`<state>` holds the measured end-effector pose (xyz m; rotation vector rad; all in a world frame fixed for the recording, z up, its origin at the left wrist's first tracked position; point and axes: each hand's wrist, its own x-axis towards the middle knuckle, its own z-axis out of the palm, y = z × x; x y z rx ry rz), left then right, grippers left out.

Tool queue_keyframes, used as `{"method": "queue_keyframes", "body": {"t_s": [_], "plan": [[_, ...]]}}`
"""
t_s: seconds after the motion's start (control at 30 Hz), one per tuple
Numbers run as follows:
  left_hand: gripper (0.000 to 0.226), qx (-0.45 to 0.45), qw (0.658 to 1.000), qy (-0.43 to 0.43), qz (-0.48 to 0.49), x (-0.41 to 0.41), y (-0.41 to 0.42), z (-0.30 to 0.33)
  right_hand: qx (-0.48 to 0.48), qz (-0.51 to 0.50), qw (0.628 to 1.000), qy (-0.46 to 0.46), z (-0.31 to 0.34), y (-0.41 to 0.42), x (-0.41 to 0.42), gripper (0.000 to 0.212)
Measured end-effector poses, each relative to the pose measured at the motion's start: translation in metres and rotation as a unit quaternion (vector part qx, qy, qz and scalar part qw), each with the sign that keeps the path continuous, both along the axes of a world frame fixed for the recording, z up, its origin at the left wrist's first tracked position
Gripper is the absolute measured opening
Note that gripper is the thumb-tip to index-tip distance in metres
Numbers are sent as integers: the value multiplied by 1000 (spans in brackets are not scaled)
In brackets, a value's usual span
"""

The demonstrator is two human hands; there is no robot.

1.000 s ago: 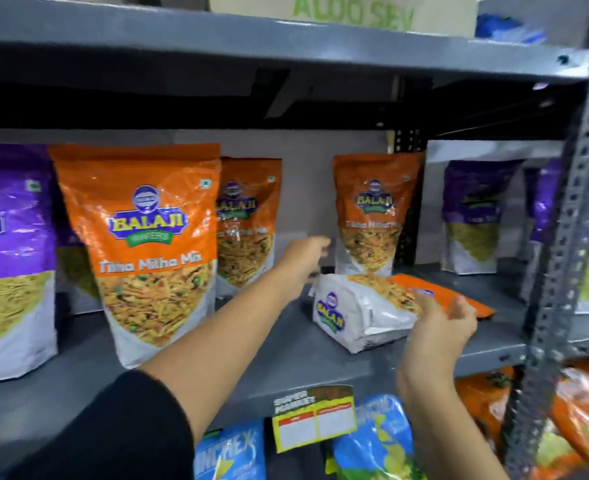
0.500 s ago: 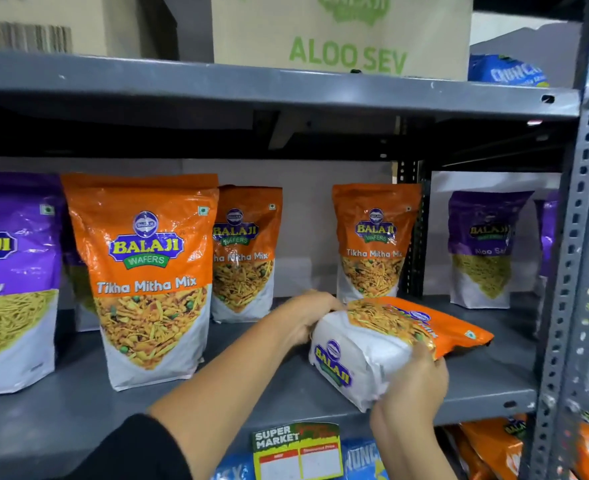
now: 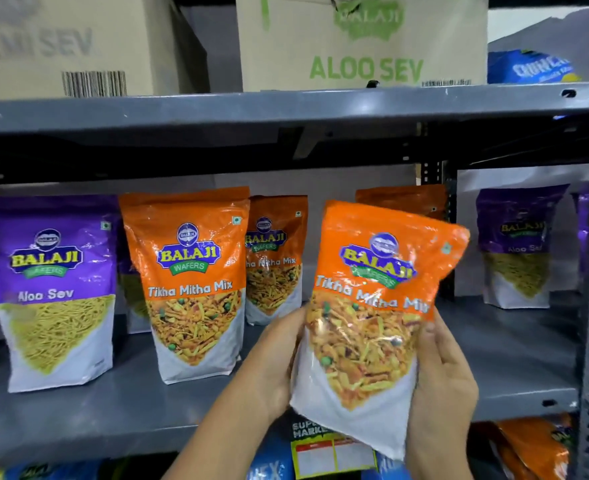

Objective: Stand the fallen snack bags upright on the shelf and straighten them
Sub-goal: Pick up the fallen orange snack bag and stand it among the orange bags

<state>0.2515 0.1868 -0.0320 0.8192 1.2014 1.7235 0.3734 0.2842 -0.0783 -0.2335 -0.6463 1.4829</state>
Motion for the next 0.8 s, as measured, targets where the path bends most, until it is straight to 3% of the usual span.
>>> {"method": "queue_keyframes", "body": {"t_s": [0.1, 0.3, 0.37, 0.53, 0.8], "plan": [[51, 70, 996, -15, 45, -3, 0, -12, 89, -48, 990, -103, 6, -22, 3, 15], [24, 175, 952, 44, 246, 11, -13, -27, 105, -67, 981, -152, 20, -16, 5, 8], [25, 185, 936, 69, 290, 12, -17, -27, 119, -72, 977, -159, 21, -15, 6, 7], [24, 210, 924, 88, 308, 2, -24, -14, 103, -53, 983, -143, 21, -7, 5, 12], [22, 233, 920, 98, 300, 9, -31, -12, 91, -40, 989, -107, 23, -3, -3, 46]]}}
